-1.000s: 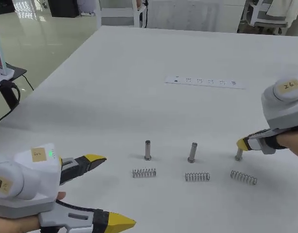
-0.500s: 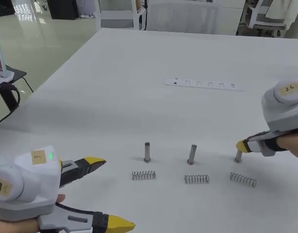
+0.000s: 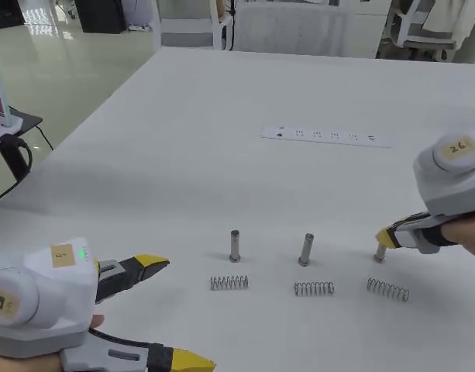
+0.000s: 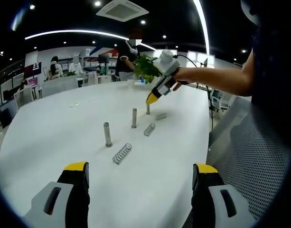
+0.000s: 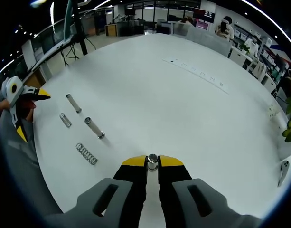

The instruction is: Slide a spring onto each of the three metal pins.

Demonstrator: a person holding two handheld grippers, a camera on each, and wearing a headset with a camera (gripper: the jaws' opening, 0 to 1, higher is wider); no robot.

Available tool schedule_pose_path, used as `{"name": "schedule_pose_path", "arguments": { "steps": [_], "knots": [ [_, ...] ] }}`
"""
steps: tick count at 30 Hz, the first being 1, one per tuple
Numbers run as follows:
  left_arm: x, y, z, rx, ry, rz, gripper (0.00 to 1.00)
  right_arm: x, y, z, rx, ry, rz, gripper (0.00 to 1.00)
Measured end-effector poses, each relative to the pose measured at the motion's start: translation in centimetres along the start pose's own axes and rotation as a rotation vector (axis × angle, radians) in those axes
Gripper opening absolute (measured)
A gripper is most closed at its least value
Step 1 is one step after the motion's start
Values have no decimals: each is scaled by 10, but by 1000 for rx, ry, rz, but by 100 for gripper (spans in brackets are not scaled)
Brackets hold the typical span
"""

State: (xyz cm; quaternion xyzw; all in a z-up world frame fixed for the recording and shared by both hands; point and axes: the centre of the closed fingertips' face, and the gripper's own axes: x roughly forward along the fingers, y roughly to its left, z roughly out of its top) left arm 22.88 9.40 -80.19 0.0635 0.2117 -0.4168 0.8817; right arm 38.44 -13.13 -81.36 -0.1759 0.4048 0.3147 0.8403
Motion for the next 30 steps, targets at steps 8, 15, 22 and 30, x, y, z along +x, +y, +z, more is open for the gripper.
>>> {"name": "schedule_pose_path", "arguments": {
  "steps": [8, 15, 22, 30],
  "knots": [
    [0, 1, 0, 0, 2, 2, 87, 0, 1, -4, -6, 10, 4, 7],
    [0, 1, 0, 1, 2, 5, 87, 1, 2, -4, -8, 6, 12, 9],
    [0, 1, 0, 0, 3, 5, 87, 0, 1, -6, -14, 1, 14, 12],
    [1, 0, -1, 1, 8, 0, 87, -3, 1, -10, -15, -1, 14, 14]
  ]
}}
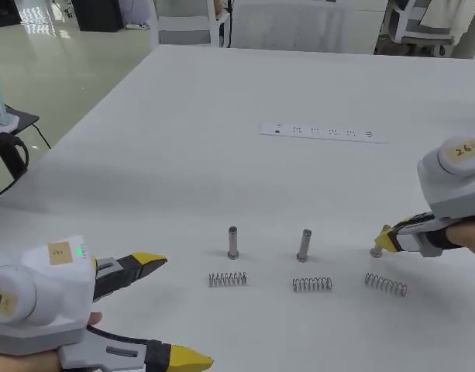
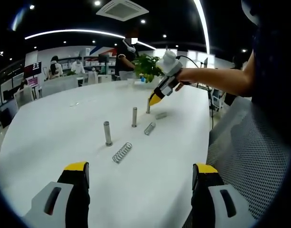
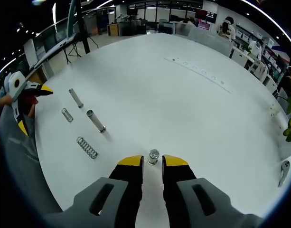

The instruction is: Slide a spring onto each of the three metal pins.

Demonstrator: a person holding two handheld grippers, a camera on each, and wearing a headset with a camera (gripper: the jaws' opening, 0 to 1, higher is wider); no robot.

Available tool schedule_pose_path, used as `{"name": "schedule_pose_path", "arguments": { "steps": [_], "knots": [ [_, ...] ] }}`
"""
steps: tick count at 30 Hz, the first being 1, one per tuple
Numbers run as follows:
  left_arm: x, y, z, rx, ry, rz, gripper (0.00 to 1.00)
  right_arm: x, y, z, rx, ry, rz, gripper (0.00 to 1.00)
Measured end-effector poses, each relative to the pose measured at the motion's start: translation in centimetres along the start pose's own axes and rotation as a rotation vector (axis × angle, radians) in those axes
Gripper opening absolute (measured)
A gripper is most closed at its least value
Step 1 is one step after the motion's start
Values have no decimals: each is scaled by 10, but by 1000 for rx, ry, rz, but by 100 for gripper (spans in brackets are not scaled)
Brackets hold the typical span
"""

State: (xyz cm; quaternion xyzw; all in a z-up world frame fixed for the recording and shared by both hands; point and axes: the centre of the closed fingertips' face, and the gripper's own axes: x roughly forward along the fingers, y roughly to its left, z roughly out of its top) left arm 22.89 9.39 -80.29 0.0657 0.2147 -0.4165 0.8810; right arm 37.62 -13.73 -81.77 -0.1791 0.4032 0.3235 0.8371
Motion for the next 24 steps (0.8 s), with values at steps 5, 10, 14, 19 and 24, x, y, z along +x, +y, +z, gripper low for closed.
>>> {"name": "schedule_pose_path", "arguments": {
  "steps": [5, 10, 14, 19, 24],
  "knots": [
    [0, -1, 0, 1, -2, -2, 87, -2, 1, -3, 2, 0, 0, 15],
    [1, -2, 0, 3, 2, -8, 86, -7, 0, -5, 0, -6, -4, 15],
    [1, -3, -1, 4, 3, -12, 86, -10, 0, -8, 2, -9, -7, 16],
    [1, -3, 0, 3, 3, -13, 86, -15, 1, -11, -1, -12, -8, 16],
    [2, -4, -1, 5, 6, -17, 86, -21, 2, -13, -4, -17, -4, 17]
  ]
}}
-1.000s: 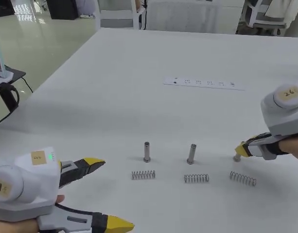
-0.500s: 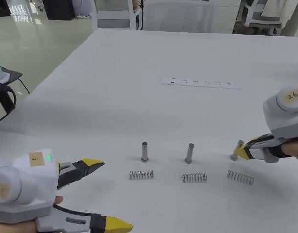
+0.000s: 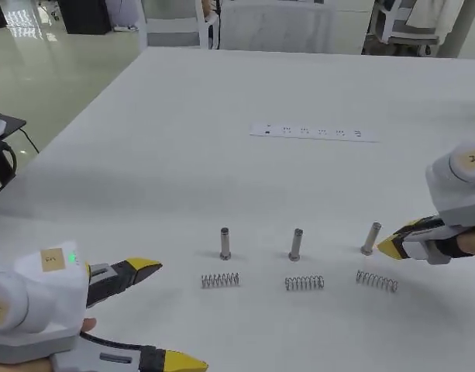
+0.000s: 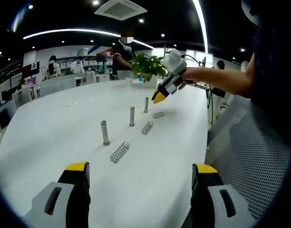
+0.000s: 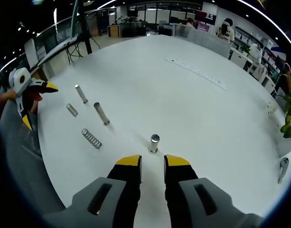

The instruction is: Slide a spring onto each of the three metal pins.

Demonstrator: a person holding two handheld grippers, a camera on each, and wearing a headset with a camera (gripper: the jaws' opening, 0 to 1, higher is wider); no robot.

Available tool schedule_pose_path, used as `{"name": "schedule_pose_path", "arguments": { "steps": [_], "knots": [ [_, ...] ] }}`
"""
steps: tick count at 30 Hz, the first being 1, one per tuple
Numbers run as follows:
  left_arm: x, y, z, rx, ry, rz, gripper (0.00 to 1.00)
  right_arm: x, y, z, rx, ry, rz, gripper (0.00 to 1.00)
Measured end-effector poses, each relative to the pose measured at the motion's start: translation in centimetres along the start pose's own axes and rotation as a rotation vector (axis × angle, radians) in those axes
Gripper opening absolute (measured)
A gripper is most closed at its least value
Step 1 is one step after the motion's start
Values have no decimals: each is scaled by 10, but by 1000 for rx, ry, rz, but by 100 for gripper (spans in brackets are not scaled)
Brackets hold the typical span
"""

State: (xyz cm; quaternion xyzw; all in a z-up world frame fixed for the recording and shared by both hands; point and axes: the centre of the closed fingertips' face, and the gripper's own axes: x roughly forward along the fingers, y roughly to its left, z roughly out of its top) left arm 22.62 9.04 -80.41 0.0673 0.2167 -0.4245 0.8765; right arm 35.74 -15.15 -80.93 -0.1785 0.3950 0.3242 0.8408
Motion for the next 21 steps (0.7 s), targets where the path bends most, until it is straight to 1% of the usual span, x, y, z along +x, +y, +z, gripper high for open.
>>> {"name": "schedule_pose_path", "arguments": {
  "steps": [5, 9, 21],
  "knots": [
    [0, 0, 0, -2, -1, 0, 85, -4, 2, -4, -8, 0, 9, 18],
    [0, -1, -1, -1, 3, -3, 85, -7, 8, -7, -16, 0, 37, 20],
    [0, -1, -2, -3, 8, -2, 85, -6, 21, -25, -63, 42, 103, 23]
  ]
}}
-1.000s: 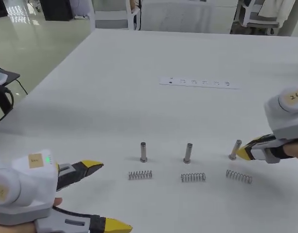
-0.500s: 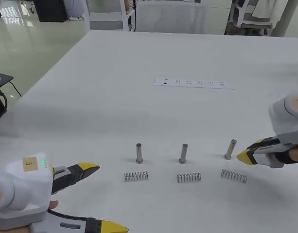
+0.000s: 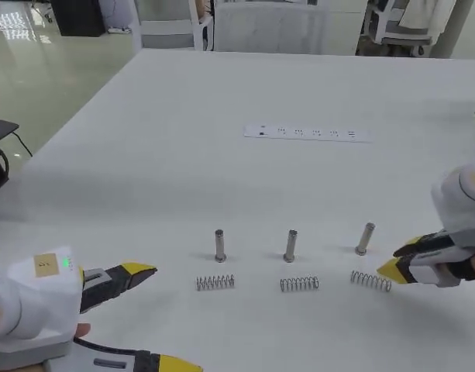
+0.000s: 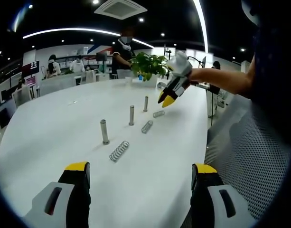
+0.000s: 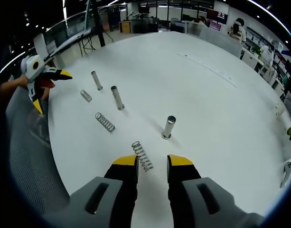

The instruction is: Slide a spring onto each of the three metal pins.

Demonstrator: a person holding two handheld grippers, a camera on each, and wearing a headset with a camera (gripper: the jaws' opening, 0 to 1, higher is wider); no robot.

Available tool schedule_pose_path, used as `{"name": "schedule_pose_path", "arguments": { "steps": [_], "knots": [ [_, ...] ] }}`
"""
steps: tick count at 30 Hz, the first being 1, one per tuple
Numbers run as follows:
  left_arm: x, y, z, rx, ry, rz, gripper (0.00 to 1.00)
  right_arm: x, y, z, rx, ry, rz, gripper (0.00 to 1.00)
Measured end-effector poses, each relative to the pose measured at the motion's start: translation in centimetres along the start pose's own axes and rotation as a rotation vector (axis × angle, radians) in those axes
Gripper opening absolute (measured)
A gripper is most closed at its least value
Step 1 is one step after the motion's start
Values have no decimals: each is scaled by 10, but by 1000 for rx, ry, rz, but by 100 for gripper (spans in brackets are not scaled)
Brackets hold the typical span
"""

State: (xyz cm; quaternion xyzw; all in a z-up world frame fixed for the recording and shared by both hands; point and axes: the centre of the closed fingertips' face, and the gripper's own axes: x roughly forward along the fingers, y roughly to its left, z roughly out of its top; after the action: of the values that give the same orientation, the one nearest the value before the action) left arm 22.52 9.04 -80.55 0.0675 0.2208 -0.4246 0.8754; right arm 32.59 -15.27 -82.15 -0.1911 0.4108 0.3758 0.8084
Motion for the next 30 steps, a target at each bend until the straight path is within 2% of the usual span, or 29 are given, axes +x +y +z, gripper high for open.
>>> {"name": "schedule_pose_path", "arguments": {
  "steps": [16, 20, 30],
  "knots": [
    [-1, 2, 1, -1, 0, 9, 85, 9, 9, -13, -73, 57, 48, 27],
    [-1, 3, 1, -4, -2, 12, 85, 14, 10, -19, -100, 88, 49, 27],
    [-1, 4, 0, -5, -2, 16, 85, 20, 9, -25, -133, 105, 66, 22]
  ]
}}
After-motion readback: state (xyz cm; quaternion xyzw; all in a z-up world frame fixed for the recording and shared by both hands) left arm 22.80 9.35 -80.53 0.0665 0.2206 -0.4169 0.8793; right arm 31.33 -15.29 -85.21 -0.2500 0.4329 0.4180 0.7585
